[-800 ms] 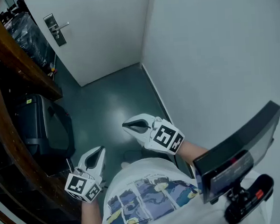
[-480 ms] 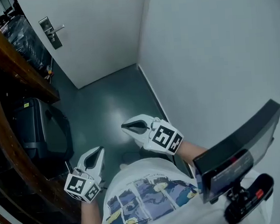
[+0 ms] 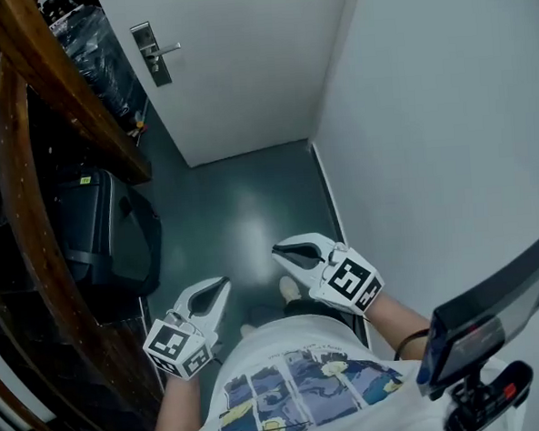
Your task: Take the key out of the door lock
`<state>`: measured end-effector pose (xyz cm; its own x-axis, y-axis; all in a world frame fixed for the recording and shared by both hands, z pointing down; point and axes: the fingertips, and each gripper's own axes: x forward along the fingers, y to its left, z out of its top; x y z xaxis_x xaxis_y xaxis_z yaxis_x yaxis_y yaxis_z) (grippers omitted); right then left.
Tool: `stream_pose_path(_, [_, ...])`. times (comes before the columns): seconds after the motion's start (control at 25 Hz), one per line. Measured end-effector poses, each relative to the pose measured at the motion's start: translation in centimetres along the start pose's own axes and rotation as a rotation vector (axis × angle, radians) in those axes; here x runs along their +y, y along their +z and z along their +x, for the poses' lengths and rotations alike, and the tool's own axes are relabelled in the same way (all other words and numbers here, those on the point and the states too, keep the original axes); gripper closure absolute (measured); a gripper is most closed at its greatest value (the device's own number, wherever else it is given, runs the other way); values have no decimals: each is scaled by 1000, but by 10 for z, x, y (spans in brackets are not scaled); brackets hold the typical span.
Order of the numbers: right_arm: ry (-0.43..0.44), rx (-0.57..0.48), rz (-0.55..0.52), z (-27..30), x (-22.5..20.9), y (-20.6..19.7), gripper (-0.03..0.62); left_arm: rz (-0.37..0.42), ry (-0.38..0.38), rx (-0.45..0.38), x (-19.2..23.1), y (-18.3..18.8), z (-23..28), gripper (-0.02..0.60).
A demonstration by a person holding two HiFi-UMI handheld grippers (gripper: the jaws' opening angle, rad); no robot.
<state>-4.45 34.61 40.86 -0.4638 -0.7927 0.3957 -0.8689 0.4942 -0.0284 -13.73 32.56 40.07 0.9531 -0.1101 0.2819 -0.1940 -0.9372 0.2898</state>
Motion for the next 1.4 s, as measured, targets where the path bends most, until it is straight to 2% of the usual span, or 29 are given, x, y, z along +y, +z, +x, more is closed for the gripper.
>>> stream_pose_path(0.64, [124, -12, -52, 0, -107, -11, 576, -23, 201, -50, 30, 37, 85, 575])
stream_pose_path(0.92, [149, -21, -32, 17, -144, -11, 576, -37, 242, -39, 53, 52, 106, 575])
stream_pose_path(1.08, [144, -13, -31, 36, -160, -8, 575, -43, 237, -36, 81, 57, 117, 575])
stream_pose_path(1.4, [101, 51, -16, 99, -210, 10, 560, -53, 145, -54, 168, 83, 147, 575])
